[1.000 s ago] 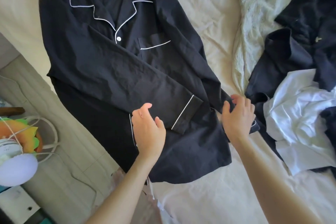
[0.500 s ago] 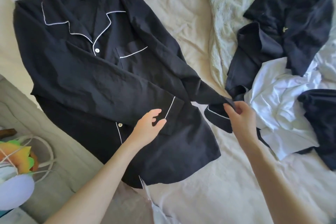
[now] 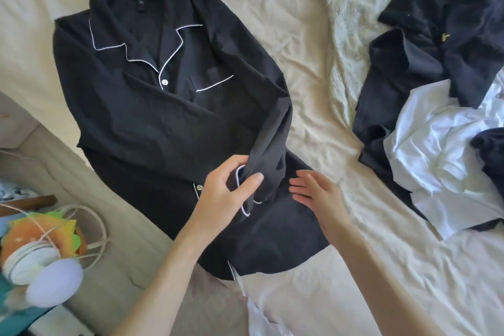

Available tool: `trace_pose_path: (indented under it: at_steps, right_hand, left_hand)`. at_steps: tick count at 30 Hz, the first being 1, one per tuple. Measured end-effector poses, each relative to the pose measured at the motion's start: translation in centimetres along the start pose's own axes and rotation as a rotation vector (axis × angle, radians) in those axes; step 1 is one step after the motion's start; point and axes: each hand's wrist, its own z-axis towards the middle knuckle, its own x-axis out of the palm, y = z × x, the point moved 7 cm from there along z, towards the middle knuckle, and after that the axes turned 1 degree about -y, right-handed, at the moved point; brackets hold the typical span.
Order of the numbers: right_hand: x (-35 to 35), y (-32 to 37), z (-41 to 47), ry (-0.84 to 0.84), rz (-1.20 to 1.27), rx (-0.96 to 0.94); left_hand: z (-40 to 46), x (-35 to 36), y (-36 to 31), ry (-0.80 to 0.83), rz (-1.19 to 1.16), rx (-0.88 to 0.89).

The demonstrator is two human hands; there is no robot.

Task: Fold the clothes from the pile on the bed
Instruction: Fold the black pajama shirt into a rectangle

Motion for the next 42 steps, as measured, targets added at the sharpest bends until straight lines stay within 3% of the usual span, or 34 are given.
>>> trace_pose_path:
  at_steps: [2, 4, 7, 9, 13, 17, 21, 23, 26, 28, 32, 36, 39, 42]
  right_hand:
    - [1.8, -0.1, 0.8, 0.047, 0.067, 0.061]
    - [4.2, 0.1, 1.6, 0.103, 0.064, 0.094]
    - [7.2, 0.5, 2.8, 0.148, 0.129, 0.185]
    - [8.1, 1.2, 3.9, 0.103, 0.179, 0.215]
    - [8.8, 2.5, 6.3, -0.008, 0.121, 0.198]
    - [9.4, 2.3, 8.4, 0.043, 0.32, 0.367]
    - [9.9, 4.0, 10.7, 0.084, 0.535, 0.406]
    - [9.6, 5.0, 11.9, 0.063, 0.559, 0.377]
    - [7.6, 6.7, 13.3, -0.02, 0.577, 0.232]
    - [6.5, 7.2, 13.2, -0.055, 0.558, 0.186]
    - [7.6, 5.8, 11.7, -0.042, 0.329, 0.207]
    - [10.5, 6.0, 11.9, -0.073, 0.019, 0.162]
    - [12.6, 8.0, 13.1, -0.052, 0.005, 0.154]
    - [14.2, 10.2, 14.5, -0.058, 0.162, 0.173]
  left_hand:
    - [-1.9, -2.9, 0.3, -0.082, -0.134, -0.025]
    - [-3.3, -6.1, 3.5, -0.261, -0.182, -0.185]
    - [-4.5, -9.8, 10.6, -0.385, 0.084, -0.6]
    - [-4.1, -11.4, 13.2, -0.37, 0.269, -0.738]
    - [1.2, -11.8, 11.9, -0.29, 0.603, -0.559]
    - [8.6, -8.8, 9.0, -0.197, 0.495, -0.318]
    - [13.7, -5.5, 8.7, -0.074, 0.448, -0.365]
    - [14.9, -5.0, 8.2, -0.061, 0.401, -0.338]
    - [14.9, -7.4, 6.8, -0.185, 0.25, -0.244]
    - [13.9, -10.0, 6.7, -0.21, 0.183, -0.264]
    - [12.9, -12.7, 8.2, -0.034, 0.314, -0.529]
    - [18.6, -12.4, 5.1, -0.166, 0.216, -0.43]
    - [22.9, -10.1, 3.5, -0.102, 0.139, -0.435]
    - [25.1, -8.3, 3.6, -0.045, 0.169, -0.504]
